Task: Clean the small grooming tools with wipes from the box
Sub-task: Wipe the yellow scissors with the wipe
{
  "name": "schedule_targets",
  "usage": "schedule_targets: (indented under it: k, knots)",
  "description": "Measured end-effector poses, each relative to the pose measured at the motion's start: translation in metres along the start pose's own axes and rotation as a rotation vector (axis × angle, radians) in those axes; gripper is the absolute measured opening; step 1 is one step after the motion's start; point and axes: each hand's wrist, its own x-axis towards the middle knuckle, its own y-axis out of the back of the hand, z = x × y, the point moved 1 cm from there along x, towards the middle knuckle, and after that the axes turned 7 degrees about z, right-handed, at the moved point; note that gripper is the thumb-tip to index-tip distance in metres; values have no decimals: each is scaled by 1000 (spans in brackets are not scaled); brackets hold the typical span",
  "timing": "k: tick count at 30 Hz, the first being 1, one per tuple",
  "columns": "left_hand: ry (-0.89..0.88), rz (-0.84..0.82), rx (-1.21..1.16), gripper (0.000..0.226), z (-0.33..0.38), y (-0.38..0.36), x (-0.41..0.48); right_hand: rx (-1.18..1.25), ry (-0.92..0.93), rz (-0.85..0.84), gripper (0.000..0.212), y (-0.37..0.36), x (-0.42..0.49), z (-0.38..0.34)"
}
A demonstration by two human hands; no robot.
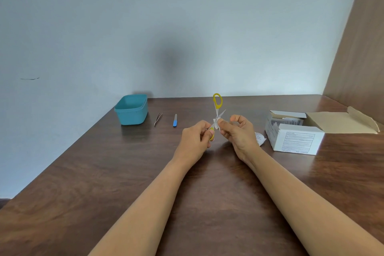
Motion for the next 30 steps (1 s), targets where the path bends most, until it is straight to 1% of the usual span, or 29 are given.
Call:
schedule_targets:
  k: [7,14,21,27,30]
  knots:
    - [-2,-21,15,10,3,0,-1,34,-51,14,44,1,0,-2]
    - [-4,-19,33,12,2,2,0,-122,27,-27,33,1,1,-2]
    - [-19,-4,44,11,3,1,-2,-54,-18,-11,38,1,1,-4]
    - [-18,54,60,14,3,0,-1,-155,80,-87,32,0,0,-2]
    - [15,70,69,15,1,1,0,-156,68,-73,37,1,1,-1]
